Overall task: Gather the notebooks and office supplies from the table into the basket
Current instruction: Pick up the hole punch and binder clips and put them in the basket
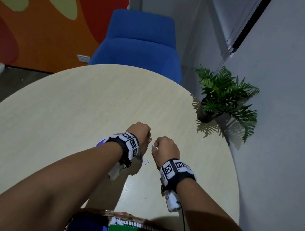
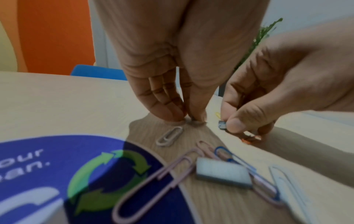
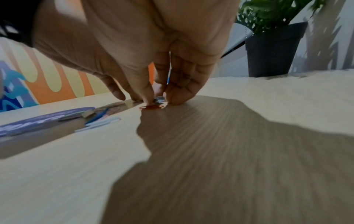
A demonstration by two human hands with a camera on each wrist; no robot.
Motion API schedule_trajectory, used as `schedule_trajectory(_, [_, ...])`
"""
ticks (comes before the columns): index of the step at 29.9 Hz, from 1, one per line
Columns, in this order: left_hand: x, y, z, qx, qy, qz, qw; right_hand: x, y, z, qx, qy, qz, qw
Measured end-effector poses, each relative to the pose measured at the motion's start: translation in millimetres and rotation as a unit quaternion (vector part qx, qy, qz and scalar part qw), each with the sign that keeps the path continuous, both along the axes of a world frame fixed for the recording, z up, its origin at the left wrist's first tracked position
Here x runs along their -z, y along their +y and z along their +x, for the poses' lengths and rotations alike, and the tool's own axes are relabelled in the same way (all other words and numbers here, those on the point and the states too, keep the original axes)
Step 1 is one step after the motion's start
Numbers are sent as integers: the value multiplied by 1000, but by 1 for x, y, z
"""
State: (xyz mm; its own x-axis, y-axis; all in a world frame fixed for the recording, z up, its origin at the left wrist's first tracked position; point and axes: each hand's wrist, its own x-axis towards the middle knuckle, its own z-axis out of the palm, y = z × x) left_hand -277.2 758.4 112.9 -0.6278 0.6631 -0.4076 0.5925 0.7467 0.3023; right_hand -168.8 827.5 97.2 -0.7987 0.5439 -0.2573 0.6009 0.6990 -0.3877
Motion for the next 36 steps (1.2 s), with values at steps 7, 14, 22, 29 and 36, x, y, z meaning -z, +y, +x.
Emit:
schedule_trajectory(7, [-54,-63,11,-97,-74,218,968,-34,1,17,6,111,-154,982])
schedule_trajectory(14, [-89,-183,62,-67,-152,196,967,-114,-34,57,-132,68,-279,949])
schedule_trajectory(22, [-76,-275,125,-67,-207,161,963,-131,-114,96,-120,32,-351,928])
schedule_trajectory(29, [-74,-304,144,-83,-175,180,965,-112,-170,125,-107,2,-394,913])
schedule_trajectory(36, [-84,-323,126,-105,-135,212,962,-112,-184,137,-192,-53,-293,935])
